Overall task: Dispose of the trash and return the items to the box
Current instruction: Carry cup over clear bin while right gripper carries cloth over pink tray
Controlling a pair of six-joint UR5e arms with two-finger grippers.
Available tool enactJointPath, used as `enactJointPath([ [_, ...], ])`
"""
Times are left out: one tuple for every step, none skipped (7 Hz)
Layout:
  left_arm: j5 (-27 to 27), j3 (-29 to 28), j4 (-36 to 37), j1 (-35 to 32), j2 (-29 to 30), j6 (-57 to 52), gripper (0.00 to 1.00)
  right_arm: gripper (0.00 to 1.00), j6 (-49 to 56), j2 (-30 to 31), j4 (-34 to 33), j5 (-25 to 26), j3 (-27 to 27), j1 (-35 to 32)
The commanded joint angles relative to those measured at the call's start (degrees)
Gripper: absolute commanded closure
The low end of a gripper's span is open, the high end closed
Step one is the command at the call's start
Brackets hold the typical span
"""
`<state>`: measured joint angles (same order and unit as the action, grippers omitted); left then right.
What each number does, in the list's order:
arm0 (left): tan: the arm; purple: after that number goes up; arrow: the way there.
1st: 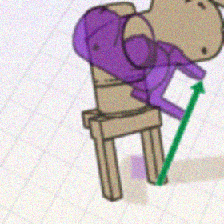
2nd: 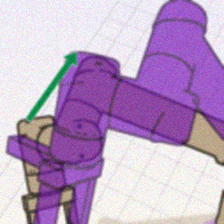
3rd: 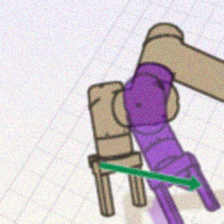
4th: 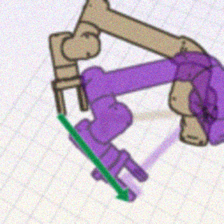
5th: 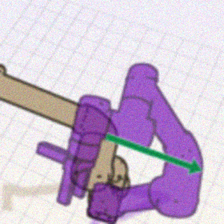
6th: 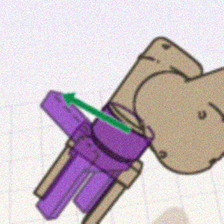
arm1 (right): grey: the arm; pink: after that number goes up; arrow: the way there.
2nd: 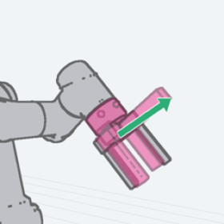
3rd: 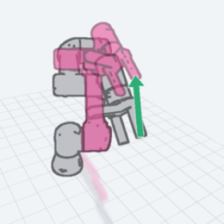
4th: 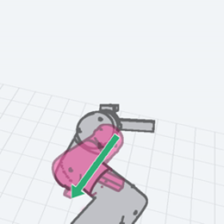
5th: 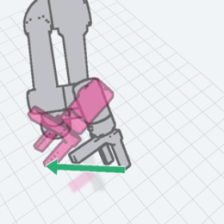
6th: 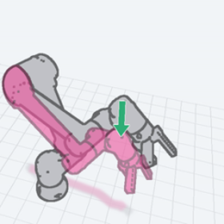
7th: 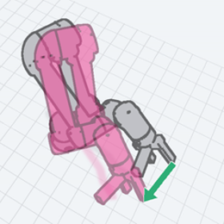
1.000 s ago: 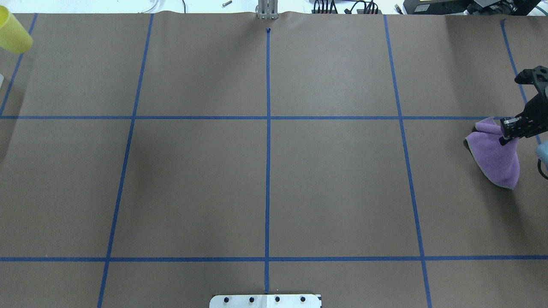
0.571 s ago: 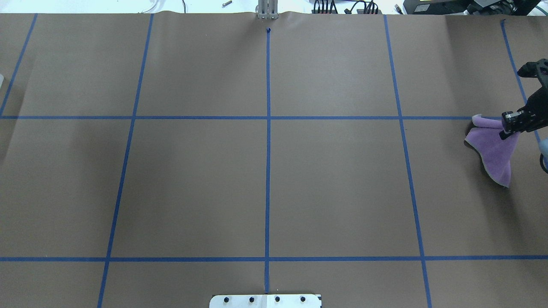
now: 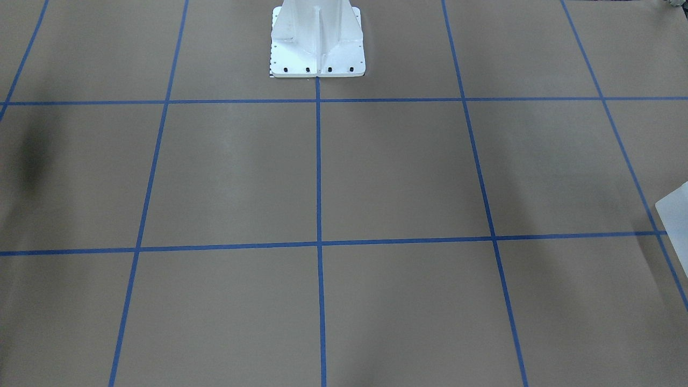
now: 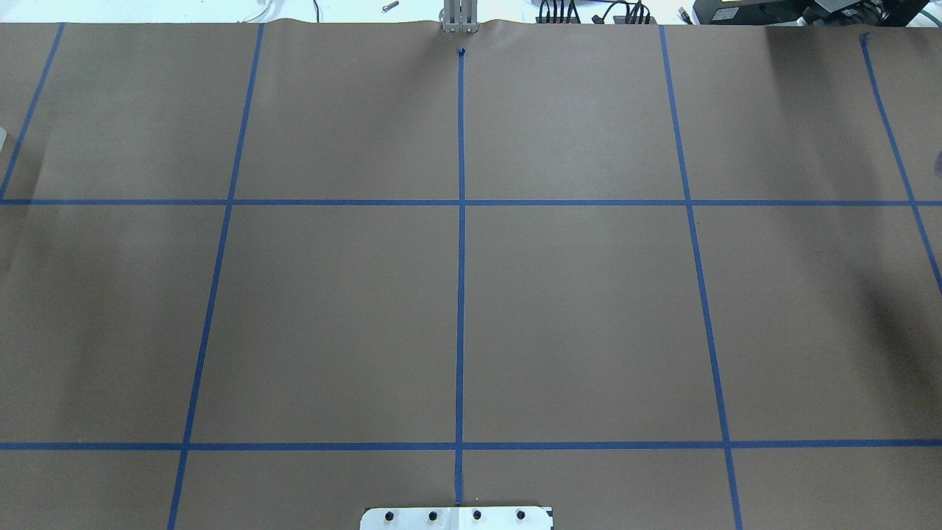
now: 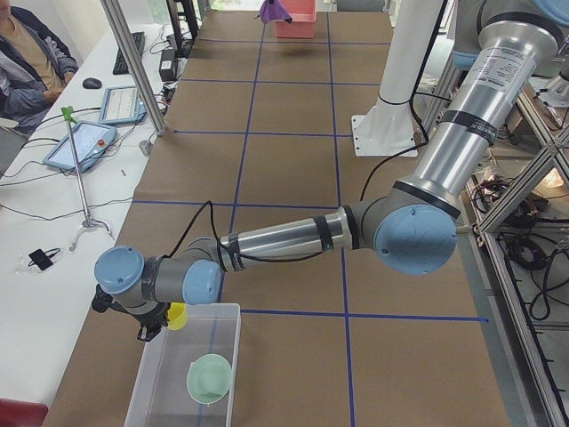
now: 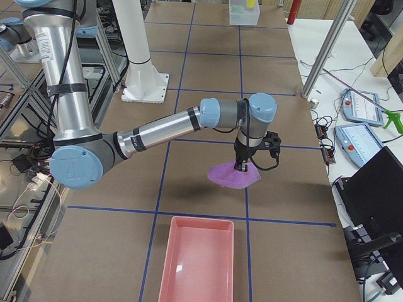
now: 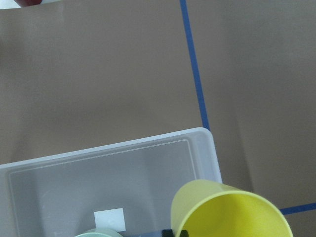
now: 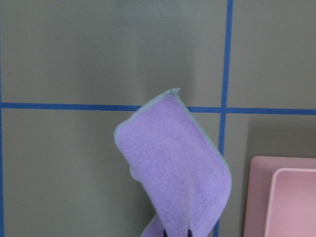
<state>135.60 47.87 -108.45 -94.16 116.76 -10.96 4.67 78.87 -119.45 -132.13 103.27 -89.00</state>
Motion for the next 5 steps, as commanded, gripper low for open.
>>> enactJointPath([
  [-1.2, -3.7, -2.6, 0.3, 0.0, 0.6, 1.00, 1.00, 9.9, -0.7, -7.1, 3.1, 0.0, -6.4],
  [-1.1, -3.7, -3.5, 0.7, 0.0, 4.0, 1.00, 1.00, 13.1, 1.7, -7.1, 3.1, 0.3, -8.9],
  [-1.1, -4.5, -6.3, 2.4, -0.3, 6.4, 1.00, 1.00, 16.4, 3.1, -7.1, 3.7, 0.0, -11.7],
  [-1.1, -5.7, -9.6, 4.1, -0.6, 8.9, 1.00, 1.00, 19.9, 4.7, -7.1, 6.6, -0.5, -13.2],
  [-1.1, -6.9, -11.8, 4.7, -0.7, 10.3, 1.00, 1.00, 20.3, 6.4, -7.1, 7.8, -0.5, -13.9],
])
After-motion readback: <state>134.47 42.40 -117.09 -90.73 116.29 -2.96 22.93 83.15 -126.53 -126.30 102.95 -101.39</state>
